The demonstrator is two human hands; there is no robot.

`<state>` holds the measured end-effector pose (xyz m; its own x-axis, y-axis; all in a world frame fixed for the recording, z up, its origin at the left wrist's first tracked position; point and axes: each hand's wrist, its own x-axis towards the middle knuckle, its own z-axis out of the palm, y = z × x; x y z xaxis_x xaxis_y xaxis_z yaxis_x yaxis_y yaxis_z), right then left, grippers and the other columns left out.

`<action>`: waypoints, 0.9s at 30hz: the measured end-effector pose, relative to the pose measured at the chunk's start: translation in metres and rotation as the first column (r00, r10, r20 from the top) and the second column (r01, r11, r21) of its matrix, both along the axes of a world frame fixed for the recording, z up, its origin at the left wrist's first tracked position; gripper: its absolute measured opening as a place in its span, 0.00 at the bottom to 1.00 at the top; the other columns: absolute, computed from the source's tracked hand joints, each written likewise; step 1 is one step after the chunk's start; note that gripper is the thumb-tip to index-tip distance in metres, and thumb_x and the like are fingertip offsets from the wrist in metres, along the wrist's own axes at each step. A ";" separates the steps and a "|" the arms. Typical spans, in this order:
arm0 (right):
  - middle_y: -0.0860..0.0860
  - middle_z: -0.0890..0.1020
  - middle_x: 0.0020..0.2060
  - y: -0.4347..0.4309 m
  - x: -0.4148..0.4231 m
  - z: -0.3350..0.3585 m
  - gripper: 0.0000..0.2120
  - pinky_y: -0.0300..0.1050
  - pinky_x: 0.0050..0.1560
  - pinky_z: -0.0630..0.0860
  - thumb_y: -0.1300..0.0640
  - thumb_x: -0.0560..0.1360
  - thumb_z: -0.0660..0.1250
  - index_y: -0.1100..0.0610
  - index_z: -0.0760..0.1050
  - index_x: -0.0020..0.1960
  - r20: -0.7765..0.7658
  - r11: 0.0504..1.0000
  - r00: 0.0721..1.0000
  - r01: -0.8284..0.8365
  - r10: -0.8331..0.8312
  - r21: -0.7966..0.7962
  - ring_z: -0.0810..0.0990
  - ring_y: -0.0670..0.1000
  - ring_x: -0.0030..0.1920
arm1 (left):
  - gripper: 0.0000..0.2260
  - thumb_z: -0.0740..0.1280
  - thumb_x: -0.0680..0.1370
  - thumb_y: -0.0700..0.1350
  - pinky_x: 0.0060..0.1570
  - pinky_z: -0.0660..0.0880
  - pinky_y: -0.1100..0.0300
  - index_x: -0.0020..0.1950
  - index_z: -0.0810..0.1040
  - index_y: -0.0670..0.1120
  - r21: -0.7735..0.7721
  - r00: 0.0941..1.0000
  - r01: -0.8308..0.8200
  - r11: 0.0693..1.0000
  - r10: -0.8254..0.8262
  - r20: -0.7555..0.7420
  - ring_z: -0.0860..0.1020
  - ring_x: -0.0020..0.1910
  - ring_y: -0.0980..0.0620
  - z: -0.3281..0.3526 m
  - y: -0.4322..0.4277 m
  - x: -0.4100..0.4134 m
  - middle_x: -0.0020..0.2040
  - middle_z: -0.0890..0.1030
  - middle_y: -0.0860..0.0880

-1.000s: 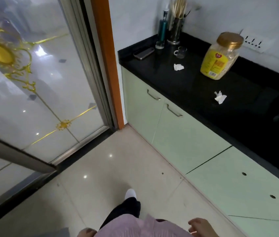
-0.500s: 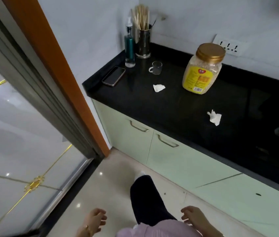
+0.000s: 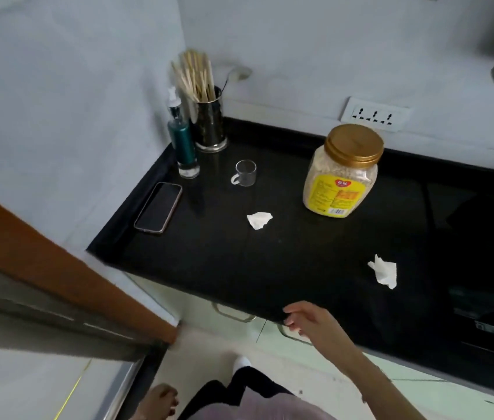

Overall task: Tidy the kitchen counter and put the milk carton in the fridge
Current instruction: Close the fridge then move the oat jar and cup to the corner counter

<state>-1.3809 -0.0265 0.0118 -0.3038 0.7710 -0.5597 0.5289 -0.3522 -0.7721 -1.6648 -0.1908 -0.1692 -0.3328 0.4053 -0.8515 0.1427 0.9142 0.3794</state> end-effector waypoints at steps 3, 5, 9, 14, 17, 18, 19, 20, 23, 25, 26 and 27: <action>0.49 0.84 0.44 0.026 -0.010 0.024 0.13 0.41 0.49 0.77 0.63 0.78 0.58 0.50 0.79 0.49 -0.037 0.996 0.997 0.075 -0.074 0.054 0.83 0.47 0.45 | 0.08 0.61 0.77 0.41 0.42 0.72 0.58 0.38 0.75 0.46 0.148 0.981 0.188 0.971 -0.180 -0.071 0.76 0.37 0.48 0.105 0.060 0.006 0.37 0.78 0.45; 0.49 0.83 0.44 0.045 -0.012 0.037 0.12 0.46 0.52 0.78 0.62 0.79 0.58 0.49 0.78 0.51 -0.043 0.984 0.990 0.138 -0.134 0.116 0.82 0.48 0.47 | 0.06 0.60 0.78 0.45 0.47 0.72 0.60 0.43 0.74 0.51 0.278 0.883 0.469 0.838 -0.437 -0.174 0.77 0.42 0.53 0.148 0.097 0.015 0.42 0.80 0.49; 0.50 0.84 0.44 0.079 -0.010 0.054 0.12 0.51 0.55 0.77 0.63 0.78 0.60 0.50 0.78 0.50 -0.083 0.926 0.951 0.308 -0.297 0.216 0.82 0.52 0.48 | 0.07 0.60 0.78 0.46 0.48 0.74 0.68 0.54 0.74 0.55 0.490 0.719 0.692 0.530 -0.573 -0.394 0.77 0.48 0.62 0.216 0.158 0.036 0.48 0.79 0.59; 0.46 0.82 0.46 0.111 -0.006 0.066 0.10 0.42 0.50 0.77 0.60 0.78 0.62 0.48 0.76 0.54 -0.021 0.849 0.922 0.366 -0.388 0.382 0.80 0.44 0.49 | 0.23 0.59 0.78 0.51 0.69 0.63 0.58 0.71 0.63 0.47 0.310 0.452 0.876 0.369 -0.409 -0.792 0.65 0.71 0.52 0.202 0.226 0.032 0.71 0.67 0.49; 0.47 0.79 0.54 0.132 0.001 0.074 0.15 0.34 0.47 0.71 0.59 0.76 0.64 0.51 0.73 0.62 0.044 0.777 0.891 0.368 -0.451 0.511 0.78 0.46 0.55 | 0.33 0.56 0.77 0.59 0.74 0.53 0.51 0.75 0.50 0.45 0.109 0.364 0.888 0.446 -0.539 -0.760 0.52 0.76 0.48 0.176 0.248 0.021 0.77 0.52 0.47; 0.48 0.78 0.58 0.140 0.004 0.076 0.18 0.36 0.50 0.72 0.58 0.76 0.65 0.52 0.71 0.65 0.044 0.750 0.875 0.386 -0.481 0.538 0.76 0.47 0.57 | 0.34 0.55 0.76 0.61 0.75 0.51 0.50 0.75 0.48 0.45 0.068 0.347 0.891 0.450 -0.574 -0.742 0.48 0.76 0.48 0.168 0.251 0.018 0.78 0.48 0.47; 0.49 0.75 0.61 0.148 0.008 0.078 0.21 0.40 0.54 0.72 0.58 0.75 0.66 0.51 0.68 0.67 0.039 0.725 0.861 0.402 -0.507 0.560 0.74 0.47 0.60 | 0.36 0.54 0.76 0.63 0.75 0.49 0.49 0.75 0.46 0.45 0.043 0.324 0.899 0.437 -0.594 -0.736 0.46 0.77 0.48 0.161 0.251 0.014 0.78 0.46 0.48; 0.50 0.73 0.65 0.158 0.013 0.080 0.25 0.44 0.57 0.73 0.57 0.74 0.68 0.51 0.66 0.69 0.039 0.707 0.850 0.410 -0.525 0.577 0.73 0.48 0.62 | 0.36 0.53 0.76 0.64 0.75 0.47 0.49 0.75 0.45 0.45 0.030 0.305 0.907 0.421 -0.605 -0.735 0.45 0.77 0.49 0.157 0.251 0.012 0.78 0.44 0.48; 0.53 0.65 0.71 0.184 0.024 0.086 0.36 0.54 0.66 0.70 0.55 0.72 0.71 0.51 0.57 0.74 0.076 0.719 0.853 0.383 -0.516 0.580 0.67 0.53 0.69 | 0.38 0.51 0.74 0.66 0.75 0.46 0.49 0.75 0.44 0.46 0.056 0.306 0.913 0.405 -0.587 -0.749 0.44 0.76 0.50 0.151 0.248 0.006 0.78 0.44 0.49; 0.54 0.63 0.72 0.203 0.027 0.089 0.41 0.55 0.68 0.68 0.53 0.69 0.74 0.50 0.54 0.75 0.086 0.750 0.881 0.341 -0.465 0.566 0.64 0.54 0.71 | 0.40 0.44 0.70 0.70 0.75 0.47 0.49 0.75 0.46 0.46 0.062 0.293 0.918 0.392 -0.562 -0.774 0.47 0.76 0.50 0.148 0.247 0.004 0.78 0.46 0.49; 0.53 0.63 0.72 0.213 0.027 0.090 0.44 0.56 0.68 0.68 0.52 0.66 0.76 0.49 0.55 0.75 0.079 0.759 0.898 0.317 -0.433 0.569 0.64 0.54 0.71 | 0.43 0.38 0.68 0.72 0.74 0.49 0.49 0.75 0.49 0.46 0.068 0.287 0.919 0.388 -0.540 -0.792 0.49 0.76 0.49 0.147 0.247 0.004 0.77 0.49 0.49; 0.52 0.64 0.71 0.222 0.027 0.092 0.46 0.57 0.68 0.68 0.50 0.63 0.78 0.47 0.56 0.74 0.061 0.765 0.915 0.296 -0.399 0.572 0.64 0.54 0.71 | 0.47 0.32 0.65 0.74 0.73 0.51 0.48 0.75 0.52 0.46 0.072 0.286 0.918 0.390 -0.525 -0.802 0.52 0.76 0.49 0.146 0.247 0.004 0.77 0.51 0.49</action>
